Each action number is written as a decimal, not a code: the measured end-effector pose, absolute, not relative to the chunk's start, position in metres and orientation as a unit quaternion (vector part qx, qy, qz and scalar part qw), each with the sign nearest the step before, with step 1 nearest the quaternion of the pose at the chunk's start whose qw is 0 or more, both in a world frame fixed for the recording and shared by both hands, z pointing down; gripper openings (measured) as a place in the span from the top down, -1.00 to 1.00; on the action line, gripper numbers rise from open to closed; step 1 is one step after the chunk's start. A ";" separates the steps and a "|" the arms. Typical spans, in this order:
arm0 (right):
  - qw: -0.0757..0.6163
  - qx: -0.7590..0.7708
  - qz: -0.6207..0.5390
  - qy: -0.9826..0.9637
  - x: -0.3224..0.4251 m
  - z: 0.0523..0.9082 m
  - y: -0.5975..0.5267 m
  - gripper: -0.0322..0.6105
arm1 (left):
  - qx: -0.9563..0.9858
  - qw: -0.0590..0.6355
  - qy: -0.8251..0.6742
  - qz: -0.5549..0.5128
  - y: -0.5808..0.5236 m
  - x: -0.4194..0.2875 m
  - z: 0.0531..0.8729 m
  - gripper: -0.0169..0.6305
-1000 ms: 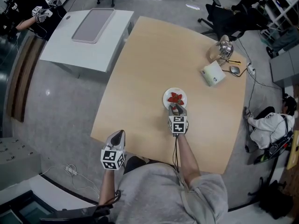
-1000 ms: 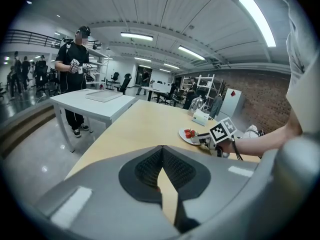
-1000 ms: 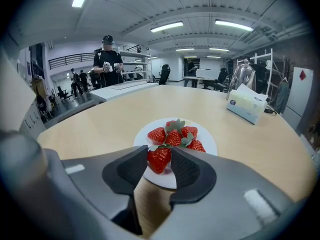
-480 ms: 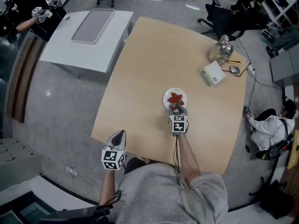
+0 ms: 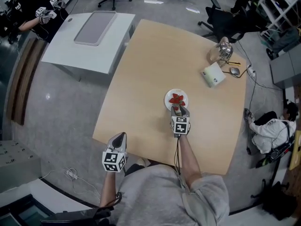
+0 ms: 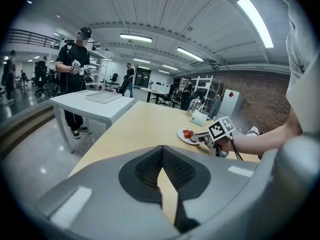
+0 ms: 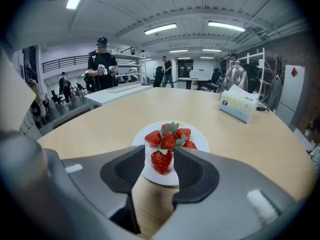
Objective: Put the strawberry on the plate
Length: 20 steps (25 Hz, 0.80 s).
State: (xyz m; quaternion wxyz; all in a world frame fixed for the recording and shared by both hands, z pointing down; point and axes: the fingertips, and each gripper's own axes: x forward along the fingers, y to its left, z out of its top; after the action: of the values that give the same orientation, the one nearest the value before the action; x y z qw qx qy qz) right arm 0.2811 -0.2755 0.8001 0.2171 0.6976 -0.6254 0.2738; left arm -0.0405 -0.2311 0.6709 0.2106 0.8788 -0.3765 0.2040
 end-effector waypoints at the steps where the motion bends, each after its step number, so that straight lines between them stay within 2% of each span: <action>1: 0.215 0.699 0.273 -0.625 0.281 0.798 -0.274 0.32 | 0.880 0.210 -0.375 0.203 -0.230 -0.040 0.670 0.89; 8: 0.194 0.713 0.257 -0.623 0.279 0.772 -0.262 0.34 | 0.889 0.201 -0.361 0.197 -0.226 -0.040 0.664 0.89; 20: 0.152 0.730 0.209 -0.632 0.265 0.710 -0.239 0.74 | 0.903 0.177 -0.346 0.183 -0.217 -0.045 0.646 0.89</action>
State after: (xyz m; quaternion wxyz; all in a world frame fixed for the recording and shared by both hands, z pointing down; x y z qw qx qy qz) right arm 0.2652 -0.2387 0.7105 0.1522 0.7305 -0.6321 0.2092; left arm -0.0455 -0.2169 0.6456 0.1773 0.9030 -0.3456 0.1833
